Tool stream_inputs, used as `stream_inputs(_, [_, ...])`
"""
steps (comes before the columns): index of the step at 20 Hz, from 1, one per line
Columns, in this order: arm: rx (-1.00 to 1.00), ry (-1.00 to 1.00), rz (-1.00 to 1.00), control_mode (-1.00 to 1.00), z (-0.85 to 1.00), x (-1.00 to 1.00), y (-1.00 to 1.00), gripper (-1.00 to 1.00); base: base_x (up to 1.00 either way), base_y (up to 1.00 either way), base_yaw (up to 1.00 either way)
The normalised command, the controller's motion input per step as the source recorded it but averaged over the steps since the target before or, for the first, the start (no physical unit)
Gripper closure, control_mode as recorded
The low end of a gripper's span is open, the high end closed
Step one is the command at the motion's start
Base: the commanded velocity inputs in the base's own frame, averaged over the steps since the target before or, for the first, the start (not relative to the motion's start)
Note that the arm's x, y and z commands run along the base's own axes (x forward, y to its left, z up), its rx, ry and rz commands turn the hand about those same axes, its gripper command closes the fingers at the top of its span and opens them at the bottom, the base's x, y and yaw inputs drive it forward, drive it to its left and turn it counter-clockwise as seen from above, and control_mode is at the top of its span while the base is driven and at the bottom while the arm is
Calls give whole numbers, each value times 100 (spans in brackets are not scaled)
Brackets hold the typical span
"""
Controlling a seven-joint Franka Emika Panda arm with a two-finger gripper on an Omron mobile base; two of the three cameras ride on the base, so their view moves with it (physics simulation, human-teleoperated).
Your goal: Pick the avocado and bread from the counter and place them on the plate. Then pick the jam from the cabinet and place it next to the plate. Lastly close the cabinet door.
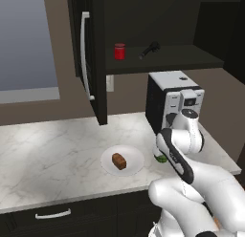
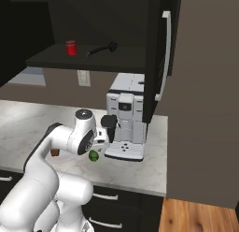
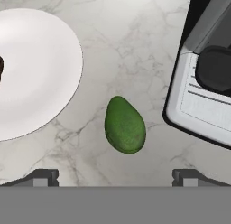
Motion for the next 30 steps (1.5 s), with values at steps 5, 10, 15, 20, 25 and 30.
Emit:
stream_inputs(5, [0, -3, 4, -100, -29, 10, 0, -100, 0, 0, 0])
stream_inputs(10, [0, -2, 7, -100, -32, 9, 0, -100, 0, 0, 0])
stream_inputs(15, [-1, 0, 5, -100, -32, 1, 0, -100, 0, 0, 0])
stream_inputs(20, [-3, 0, 2, -100, -31, 0, 2, -100, 0, 0, 0])
stream_inputs(25, [-4, -2, 1, -100, -22, 0, 10, -100, 0, 0, 0])
stream_inputs(30, [-6, -1, 1, -100, -14, 0, 22, -100, 0, 0, 0])
